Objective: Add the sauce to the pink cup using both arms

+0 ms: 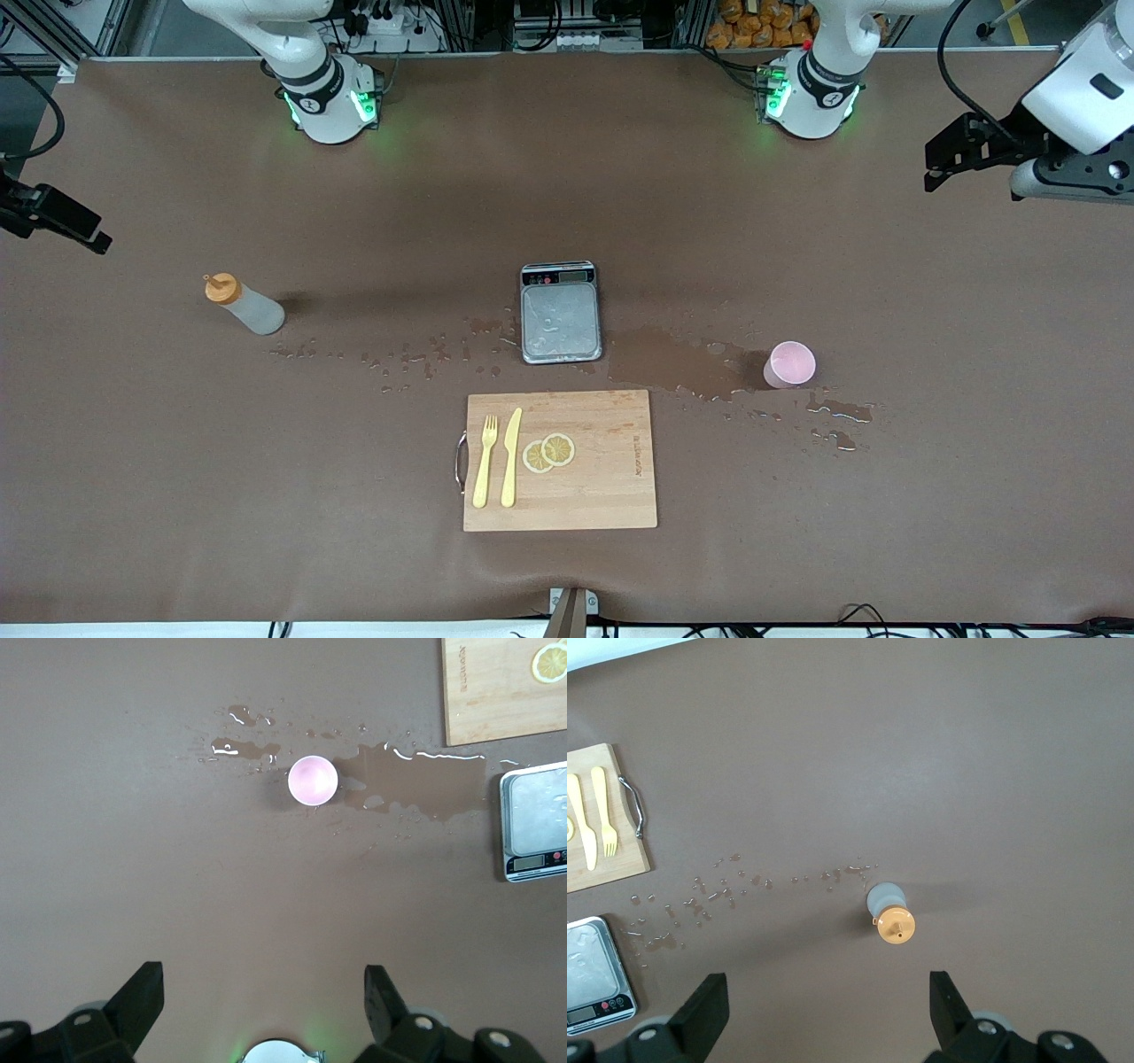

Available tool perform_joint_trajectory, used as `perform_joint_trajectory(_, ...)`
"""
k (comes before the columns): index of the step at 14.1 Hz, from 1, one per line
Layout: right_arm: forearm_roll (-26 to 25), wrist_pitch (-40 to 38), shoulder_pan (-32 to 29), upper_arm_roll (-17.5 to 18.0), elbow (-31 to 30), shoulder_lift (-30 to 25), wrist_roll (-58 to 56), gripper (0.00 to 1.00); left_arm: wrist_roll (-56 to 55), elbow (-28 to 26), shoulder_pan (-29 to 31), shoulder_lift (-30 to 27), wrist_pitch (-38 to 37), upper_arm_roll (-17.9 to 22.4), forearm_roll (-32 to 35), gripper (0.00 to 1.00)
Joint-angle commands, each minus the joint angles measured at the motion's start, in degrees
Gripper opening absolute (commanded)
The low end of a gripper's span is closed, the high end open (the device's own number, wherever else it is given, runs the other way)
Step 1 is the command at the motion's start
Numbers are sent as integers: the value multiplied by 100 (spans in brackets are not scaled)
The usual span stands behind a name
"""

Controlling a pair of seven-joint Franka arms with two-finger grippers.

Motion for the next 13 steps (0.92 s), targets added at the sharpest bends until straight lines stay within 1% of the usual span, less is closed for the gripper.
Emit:
perform_joint_trajectory(1, 104, -17, -76, 59, -40, -28, -101, 100, -68, -18, 58, 117, -85, -20, -79, 100)
perform_joint_trajectory(4, 104, -35, -76, 68, -40, -28, -93, 100, -94, -141, 67, 258, -103, -11, -87, 100)
perform_joint_trajectory(7, 96, -70, -67, 68, -31, -28, -93, 100, -103, -142, 76, 547, -33, -11, -87, 100)
perform_joint_trajectory(11, 78, -70, -93, 68, -40, -19, -40, 100, -103, -168, 67, 961, 318, -11, -61, 100)
perform_joint_trajectory(13, 69, -114, -198, 59, -49, 164, -92, 100, -112, -412, 67, 1040, 651, -11, -52, 100)
